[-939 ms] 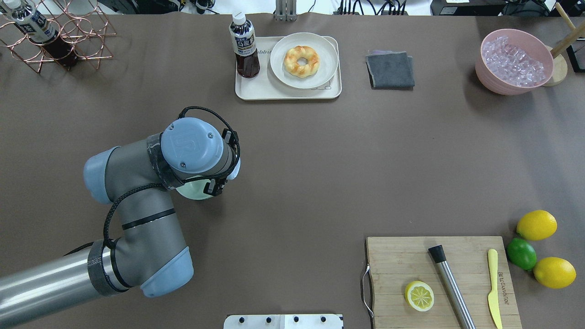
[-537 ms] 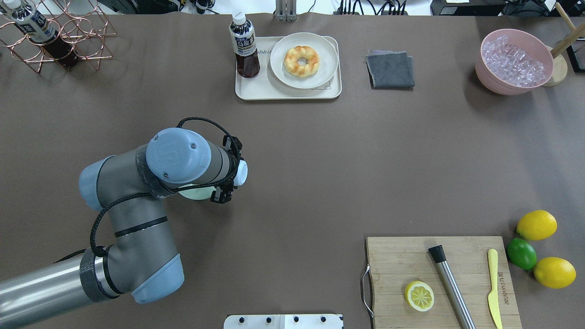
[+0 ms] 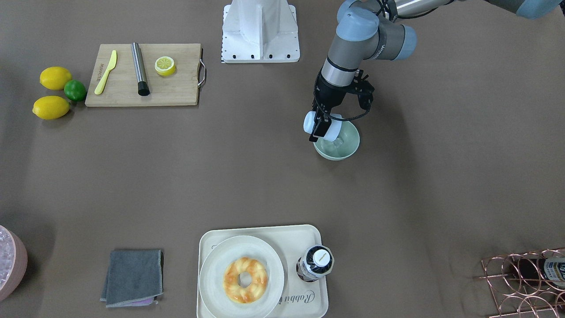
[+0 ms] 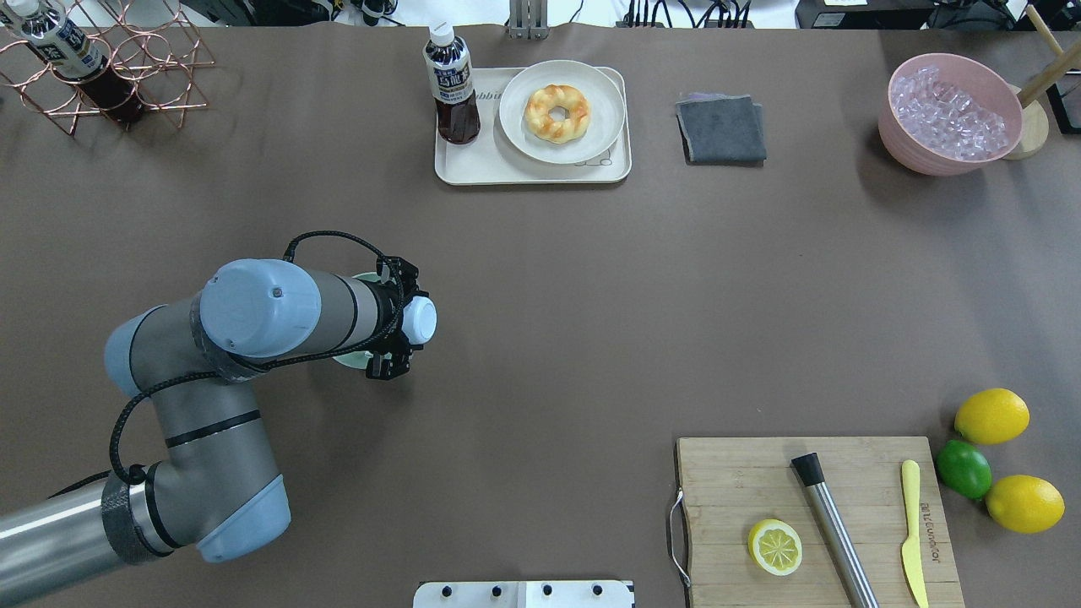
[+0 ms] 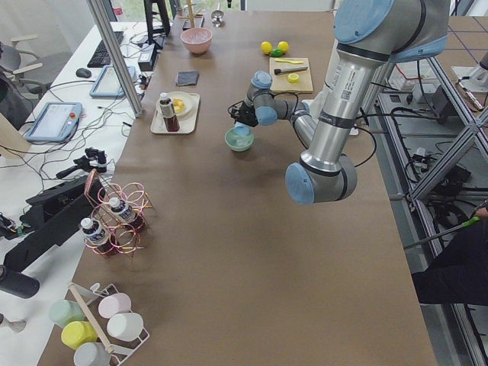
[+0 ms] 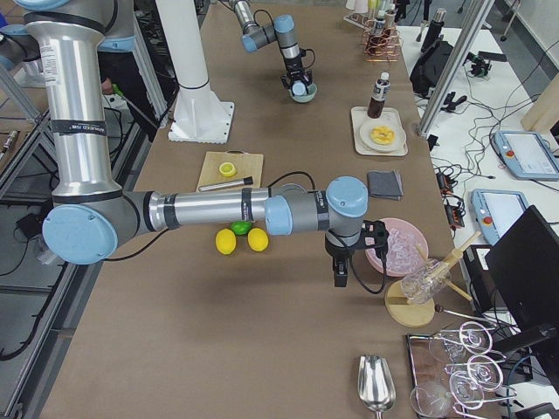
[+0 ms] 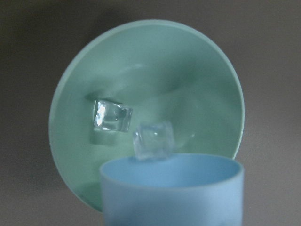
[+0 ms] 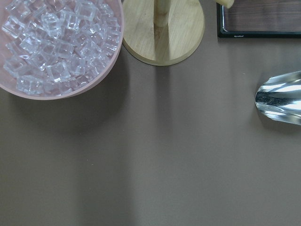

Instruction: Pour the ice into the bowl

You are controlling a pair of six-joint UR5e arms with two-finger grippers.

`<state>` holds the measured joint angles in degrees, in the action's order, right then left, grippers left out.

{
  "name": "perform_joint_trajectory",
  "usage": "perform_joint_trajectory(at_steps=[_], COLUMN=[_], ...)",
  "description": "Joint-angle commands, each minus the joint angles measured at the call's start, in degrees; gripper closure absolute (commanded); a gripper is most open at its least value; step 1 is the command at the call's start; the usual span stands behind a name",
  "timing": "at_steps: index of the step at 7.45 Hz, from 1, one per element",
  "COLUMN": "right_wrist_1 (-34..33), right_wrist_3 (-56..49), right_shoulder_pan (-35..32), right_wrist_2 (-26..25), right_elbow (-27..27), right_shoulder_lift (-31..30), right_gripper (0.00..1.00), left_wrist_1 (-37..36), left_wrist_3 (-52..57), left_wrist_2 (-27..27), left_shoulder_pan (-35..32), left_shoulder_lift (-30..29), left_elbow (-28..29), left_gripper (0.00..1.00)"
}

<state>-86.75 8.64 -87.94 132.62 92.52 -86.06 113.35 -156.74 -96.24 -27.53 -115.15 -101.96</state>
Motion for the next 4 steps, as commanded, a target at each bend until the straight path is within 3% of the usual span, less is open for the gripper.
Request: perform_joint_trajectory(at_steps=[1, 4], right_wrist_1=[0.0, 0.0], right_wrist_3=[0.0, 0.0], right_shoulder_pan=[0.0, 0.0], right_wrist_2=[-0.1, 0.0], right_elbow=[0.4, 0.4], right_shoulder_lift=[-0.2, 0.0], right_gripper=[0.01, 0.01], left_wrist_1=[1.9, 8.1], left_wrist_3=[-3.4, -7.3], left_wrist_2=[0.1, 0.6], left_shoulder_pan=[-1.2, -2.3], left_shoulder_lift=[0.3, 0.4], left_elbow=[0.0, 0.4], left_gripper=[0.48, 0.48])
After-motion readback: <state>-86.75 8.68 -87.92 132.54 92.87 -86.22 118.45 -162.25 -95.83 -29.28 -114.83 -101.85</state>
